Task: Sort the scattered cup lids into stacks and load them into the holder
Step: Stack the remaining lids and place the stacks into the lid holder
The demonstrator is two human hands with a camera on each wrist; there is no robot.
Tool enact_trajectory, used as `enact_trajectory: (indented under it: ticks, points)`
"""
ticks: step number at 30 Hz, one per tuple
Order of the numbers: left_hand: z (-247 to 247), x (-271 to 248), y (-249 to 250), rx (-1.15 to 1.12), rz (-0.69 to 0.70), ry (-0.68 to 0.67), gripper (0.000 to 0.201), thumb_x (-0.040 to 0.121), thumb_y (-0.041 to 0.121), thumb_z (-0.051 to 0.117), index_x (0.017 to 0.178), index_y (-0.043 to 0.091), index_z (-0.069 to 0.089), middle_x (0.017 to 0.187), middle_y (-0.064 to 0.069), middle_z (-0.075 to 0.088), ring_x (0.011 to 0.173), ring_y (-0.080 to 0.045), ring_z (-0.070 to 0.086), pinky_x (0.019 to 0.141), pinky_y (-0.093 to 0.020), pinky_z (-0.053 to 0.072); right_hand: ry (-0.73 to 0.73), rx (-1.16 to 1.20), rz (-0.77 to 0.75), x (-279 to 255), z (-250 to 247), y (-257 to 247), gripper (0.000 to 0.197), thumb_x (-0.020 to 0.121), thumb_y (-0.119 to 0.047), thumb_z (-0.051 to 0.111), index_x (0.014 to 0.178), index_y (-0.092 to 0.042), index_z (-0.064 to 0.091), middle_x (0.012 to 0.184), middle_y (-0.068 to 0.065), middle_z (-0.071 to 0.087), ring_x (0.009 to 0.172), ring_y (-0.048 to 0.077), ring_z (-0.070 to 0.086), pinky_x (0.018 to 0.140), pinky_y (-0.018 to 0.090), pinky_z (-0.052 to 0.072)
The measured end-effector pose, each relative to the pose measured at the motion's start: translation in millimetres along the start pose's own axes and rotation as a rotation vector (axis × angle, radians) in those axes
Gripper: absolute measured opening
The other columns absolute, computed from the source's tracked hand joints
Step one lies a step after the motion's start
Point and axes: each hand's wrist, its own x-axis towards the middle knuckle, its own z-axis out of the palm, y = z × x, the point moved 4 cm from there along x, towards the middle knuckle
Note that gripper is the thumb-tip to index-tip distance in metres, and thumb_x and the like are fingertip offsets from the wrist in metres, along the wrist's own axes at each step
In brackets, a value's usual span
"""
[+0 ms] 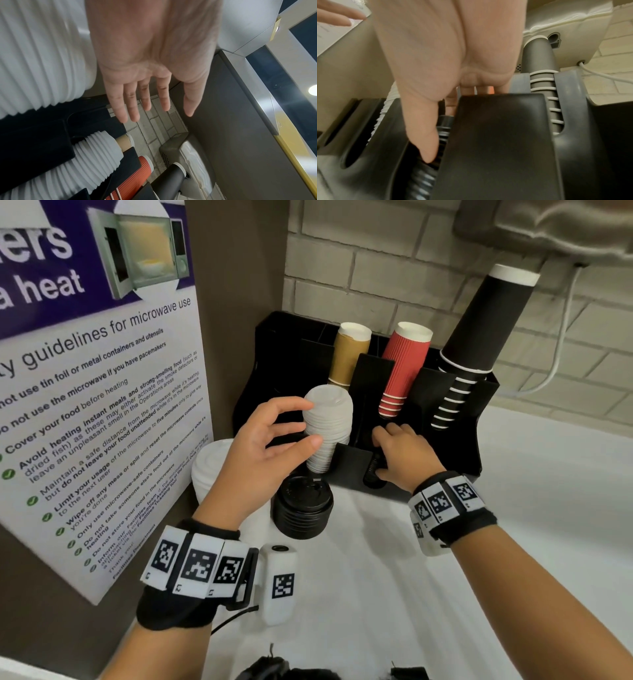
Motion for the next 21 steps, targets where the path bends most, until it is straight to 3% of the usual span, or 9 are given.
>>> enact_trajectory:
  ticks: [2, 4, 7, 10, 14, 21]
  points:
    - [0, 0, -1, -0.001, -0.002, 0.0, 0.036, 0.084, 0.02, 0.069, 0.115, 0.033, 0.059, 0.132, 0.01, 0.053, 0.115, -0.004, 0.059, 0.081, -0.005, 0.045, -0.01, -0.001, 0.009, -3, -3, 0, 0.051, 0.077, -0.023, 0.072, 0.12, -0.014, 0.047, 0.118, 0.006, 0.049, 0.11, 0.027, 0.046, 0.084, 0.037, 0.042]
    - [-1, 0, -1, -0.001, -0.002, 0.001, 0.035, 0.083, 0.022, 0.069, 0.115, 0.033, 0.059, 0.132, 0.01, 0.053, 0.114, -0.004, 0.059, 0.08, -0.004, 0.044, 0.083, 0.101, -0.004, -7, -15, -3, 0.046, 0.077, -0.021, 0.072, 0.116, -0.012, 0.05, 0.116, 0.008, 0.05, 0.106, 0.028, 0.047, 0.083, 0.038, 0.044]
    - [-1, 0, 0, -0.004, -0.001, 0.009, 0.037, 0.079, 0.028, 0.069, 0.114, 0.033, 0.059, 0.131, 0.01, 0.054, 0.113, -0.004, 0.06, 0.079, -0.004, 0.044, 0.272, 0.509, -0.144, -15, -37, -26, 0.031, 0.077, -0.013, 0.071, 0.104, -0.006, 0.058, 0.104, 0.009, 0.055, 0.095, 0.024, 0.053, 0.083, 0.036, 0.047]
    - [-1, 0, -1, -0.002, -0.001, 0.012, 0.035, 0.084, 0.019, 0.069, 0.114, 0.031, 0.058, 0.131, 0.008, 0.054, 0.113, -0.006, 0.061, 0.08, -0.006, 0.045, 0.056, 0.683, -0.307, -19, -34, -65, 0.032, 0.078, -0.023, 0.075, 0.103, -0.011, 0.057, 0.101, 0.004, 0.055, 0.093, 0.017, 0.054, 0.085, 0.034, 0.048]
    - [-2, -2, 0, 0.005, 0.002, 0.009, 0.034, 0.084, 0.02, 0.069, 0.114, 0.032, 0.058, 0.131, 0.007, 0.054, 0.113, -0.005, 0.06, 0.079, -0.006, 0.046, -0.281, 0.579, -0.304, -17, -4, -98, 0.066, 0.069, -0.045, 0.079, 0.121, -0.021, 0.045, 0.117, 0.002, 0.046, 0.106, 0.021, 0.049, 0.091, 0.039, 0.048]
    - [-4, -2, 1, 0.001, 0.015, 0.007, 0.034, 0.087, 0.013, 0.069, 0.113, 0.033, 0.059, 0.131, 0.005, 0.054, 0.114, -0.008, 0.06, 0.076, -0.01, 0.049, -0.301, 0.605, -0.271, -13, 14, -110, 0.072, 0.062, -0.034, 0.085, 0.117, -0.021, 0.041, 0.117, 0.004, 0.039, 0.102, 0.026, 0.051, 0.086, 0.043, 0.052]
